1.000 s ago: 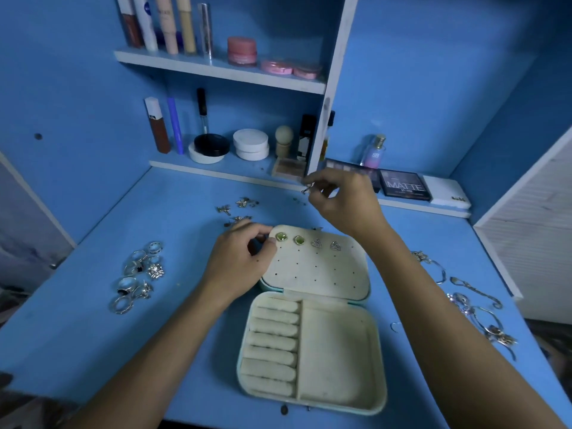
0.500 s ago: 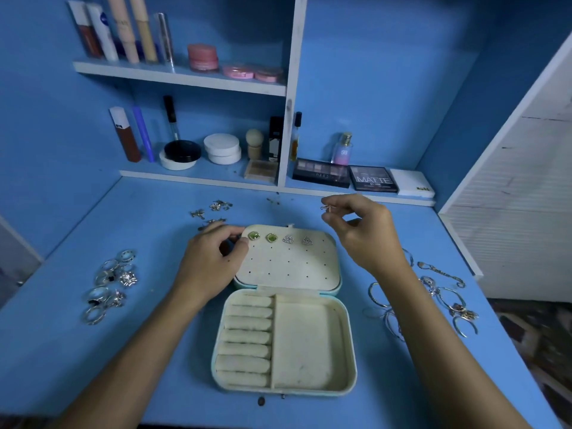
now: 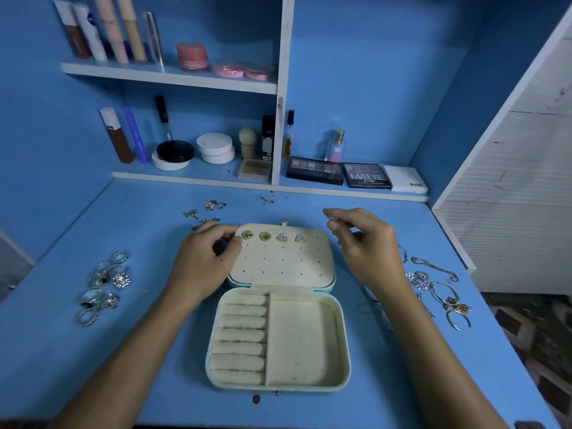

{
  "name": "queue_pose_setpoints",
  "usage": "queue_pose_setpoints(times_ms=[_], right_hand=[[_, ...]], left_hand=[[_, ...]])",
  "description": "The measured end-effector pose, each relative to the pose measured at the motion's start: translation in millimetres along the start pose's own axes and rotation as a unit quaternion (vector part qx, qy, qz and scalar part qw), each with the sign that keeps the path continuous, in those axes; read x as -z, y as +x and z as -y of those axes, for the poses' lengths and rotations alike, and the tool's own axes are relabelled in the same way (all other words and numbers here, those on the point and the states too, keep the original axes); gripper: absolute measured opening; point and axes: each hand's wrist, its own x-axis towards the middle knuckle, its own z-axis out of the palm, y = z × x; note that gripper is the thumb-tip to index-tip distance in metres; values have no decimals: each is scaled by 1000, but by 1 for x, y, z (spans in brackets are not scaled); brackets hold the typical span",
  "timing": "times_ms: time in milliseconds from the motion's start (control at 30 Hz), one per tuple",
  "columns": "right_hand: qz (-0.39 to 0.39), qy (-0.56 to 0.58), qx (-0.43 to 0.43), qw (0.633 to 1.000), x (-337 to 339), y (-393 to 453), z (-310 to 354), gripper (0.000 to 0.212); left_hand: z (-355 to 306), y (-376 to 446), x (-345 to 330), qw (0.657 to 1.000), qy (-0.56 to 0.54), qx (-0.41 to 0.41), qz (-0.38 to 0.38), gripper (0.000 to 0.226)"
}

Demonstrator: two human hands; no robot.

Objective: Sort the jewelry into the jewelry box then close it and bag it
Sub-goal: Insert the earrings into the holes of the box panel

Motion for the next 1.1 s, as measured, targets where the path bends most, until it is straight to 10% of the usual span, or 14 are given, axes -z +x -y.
queue_pose_setpoints(times_ms=[1100], right_hand=[[26, 61, -104, 992, 4, -15, 6, 10]], left_hand=[[-1, -5, 6, 993, -83, -75, -30, 21]])
